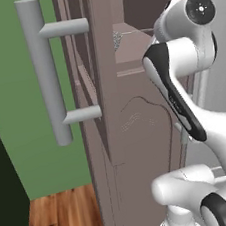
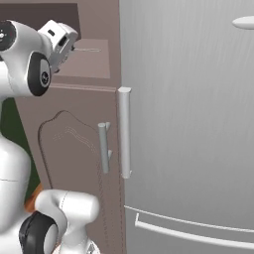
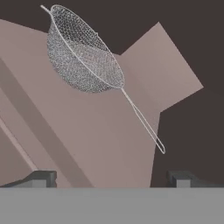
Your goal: Open the cabinet and setup a tea strainer by placing it in the bowl upright.
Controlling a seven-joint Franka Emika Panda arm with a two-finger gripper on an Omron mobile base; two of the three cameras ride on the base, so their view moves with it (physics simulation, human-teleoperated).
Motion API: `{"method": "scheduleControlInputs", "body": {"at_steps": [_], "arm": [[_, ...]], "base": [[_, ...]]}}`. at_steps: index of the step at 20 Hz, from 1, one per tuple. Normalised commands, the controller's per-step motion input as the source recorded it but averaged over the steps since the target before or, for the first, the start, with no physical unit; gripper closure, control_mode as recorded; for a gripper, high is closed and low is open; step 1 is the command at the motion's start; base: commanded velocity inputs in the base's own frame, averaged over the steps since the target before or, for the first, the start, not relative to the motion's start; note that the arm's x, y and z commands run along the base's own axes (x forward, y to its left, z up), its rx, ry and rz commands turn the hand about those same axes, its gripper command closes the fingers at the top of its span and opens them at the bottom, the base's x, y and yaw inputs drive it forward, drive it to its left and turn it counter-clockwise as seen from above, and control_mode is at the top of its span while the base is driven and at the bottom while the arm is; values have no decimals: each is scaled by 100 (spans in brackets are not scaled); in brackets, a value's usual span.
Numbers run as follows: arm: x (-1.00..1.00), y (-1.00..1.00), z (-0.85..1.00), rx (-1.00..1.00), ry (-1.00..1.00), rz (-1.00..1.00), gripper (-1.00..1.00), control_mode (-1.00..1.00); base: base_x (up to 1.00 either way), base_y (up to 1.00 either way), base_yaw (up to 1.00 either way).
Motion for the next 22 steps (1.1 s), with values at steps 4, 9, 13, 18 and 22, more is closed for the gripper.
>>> {"method": "scheduleControlInputs", "body": {"at_steps": [4, 9, 13, 18, 22], "arm": [[37, 0, -9, 0, 0, 0, -100, -100], [40, 0, -1, 0, 0, 0, -100, -100], [46, 0, 0, 0, 0, 0, -100, -100], [41, 0, 0, 0, 4, 0, -100, -100], [36, 0, 0, 0, 5, 0, -100, -100]], "base": [[0, 0, 0], [0, 0, 0], [0, 0, 0], [0, 0, 0], [0, 0, 0]]}}
